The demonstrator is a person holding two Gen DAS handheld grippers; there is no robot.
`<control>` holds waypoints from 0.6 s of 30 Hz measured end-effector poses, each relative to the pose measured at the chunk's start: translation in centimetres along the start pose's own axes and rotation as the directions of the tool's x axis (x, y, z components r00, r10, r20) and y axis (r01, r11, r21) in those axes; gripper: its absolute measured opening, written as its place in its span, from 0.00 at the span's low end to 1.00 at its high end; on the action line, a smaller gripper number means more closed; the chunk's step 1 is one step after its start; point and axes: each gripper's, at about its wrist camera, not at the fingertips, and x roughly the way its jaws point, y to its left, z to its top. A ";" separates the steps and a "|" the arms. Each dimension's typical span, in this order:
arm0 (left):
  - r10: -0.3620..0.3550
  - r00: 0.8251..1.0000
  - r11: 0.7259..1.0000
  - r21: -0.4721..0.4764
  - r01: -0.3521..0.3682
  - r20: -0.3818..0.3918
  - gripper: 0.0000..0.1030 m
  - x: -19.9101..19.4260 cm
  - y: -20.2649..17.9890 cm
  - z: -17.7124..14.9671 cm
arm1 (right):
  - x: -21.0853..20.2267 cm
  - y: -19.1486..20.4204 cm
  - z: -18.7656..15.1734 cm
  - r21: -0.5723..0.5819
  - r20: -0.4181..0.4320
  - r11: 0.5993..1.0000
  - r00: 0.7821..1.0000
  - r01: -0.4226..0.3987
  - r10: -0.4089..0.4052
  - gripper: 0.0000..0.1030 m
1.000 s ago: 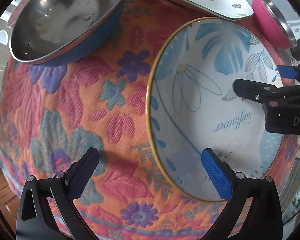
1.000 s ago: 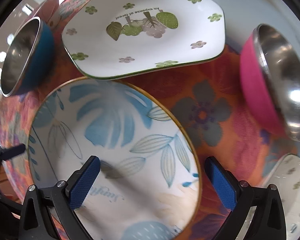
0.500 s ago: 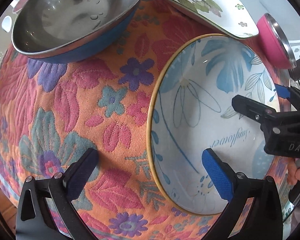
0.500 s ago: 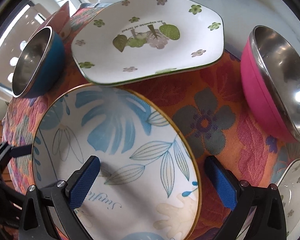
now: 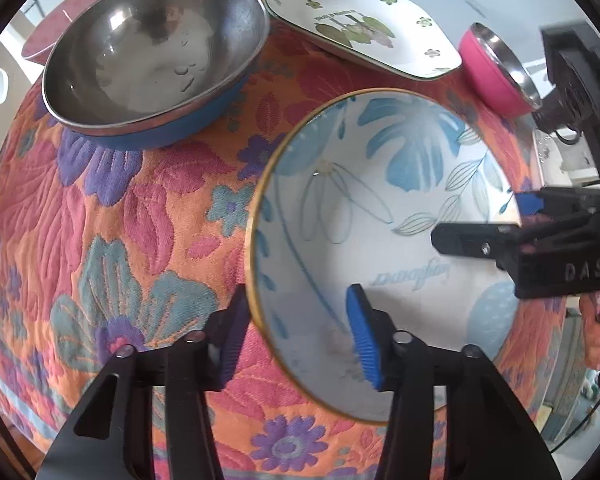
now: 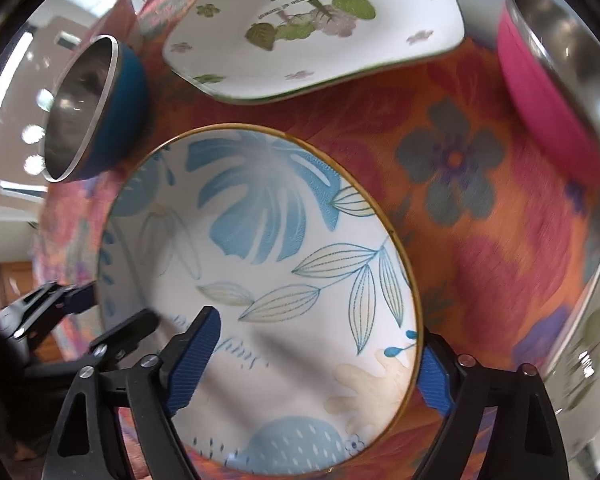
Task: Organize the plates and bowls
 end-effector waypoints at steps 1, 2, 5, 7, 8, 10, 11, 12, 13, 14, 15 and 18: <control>-0.004 1.000 1.000 0.005 0.004 -0.007 0.40 0.0 0.4 -0.1 | 0.0 0.3 -0.5 0.004 0.002 1.000 1.000 -0.016 0.016 0.82; -0.012 1.000 1.000 0.014 0.013 -0.017 0.40 -0.1 0.9 -0.3 | 0.1 0.6 -1.0 0.010 0.003 1.000 1.000 -0.026 0.026 0.82; -0.026 0.999 0.999 0.044 0.028 -0.040 0.40 -0.5 2.5 -1.1 | 0.3 1.7 -2.2 0.025 0.002 0.998 0.998 -0.059 0.059 0.82; -0.028 0.998 0.996 0.081 0.033 -0.059 0.40 -0.4 3.9 -1.7 | 0.5 2.6 -3.0 0.043 0.005 0.996 0.997 -0.083 0.083 0.82; -0.029 0.997 0.994 0.099 0.035 -0.065 0.40 -0.8 4.1 -1.9 | 0.4 3.1 -3.2 0.057 0.007 0.994 0.995 -0.098 0.097 0.82; -0.030 0.996 0.991 0.129 0.040 -0.082 0.40 -1.9 5.3 -1.5 | 0.7 4.0 -4.2 0.082 0.012 0.989 0.993 -0.122 0.121 0.82; -0.031 0.996 0.989 0.139 0.043 -0.088 0.40 -2.0 6.4 -1.6 | 0.9 4.6 -4.6 0.090 0.013 0.989 0.993 -0.122 0.121 0.82; -0.031 0.995 0.988 0.147 0.044 -0.094 0.40 -2.2 7.1 -1.8 | 1.1 5.3 -5.0 0.099 0.012 0.988 0.993 -0.122 0.121 0.82; -0.029 0.995 0.988 0.150 0.044 -0.100 0.40 -2.4 7.8 -2.0 | 1.3 5.4 -4.9 0.107 0.012 0.987 0.992 -0.124 0.123 0.82; -0.028 0.994 0.987 0.155 0.044 -0.106 0.40 -2.5 8.4 -2.2 | 1.4 5.9 -5.2 0.118 0.011 0.985 0.992 -0.129 0.129 0.82; -0.024 0.993 0.986 0.164 0.043 -0.112 0.40 -2.8 9.1 -2.4 | 1.2 6.0 -5.7 0.126 0.008 0.983 0.991 -0.136 0.136 0.82; -0.023 0.990 0.983 0.175 0.047 -0.137 0.40 -3.6 11.1 -2.2 | 1.3 7.3 -7.0 0.158 0.019 0.975 0.988 -0.154 0.153 0.82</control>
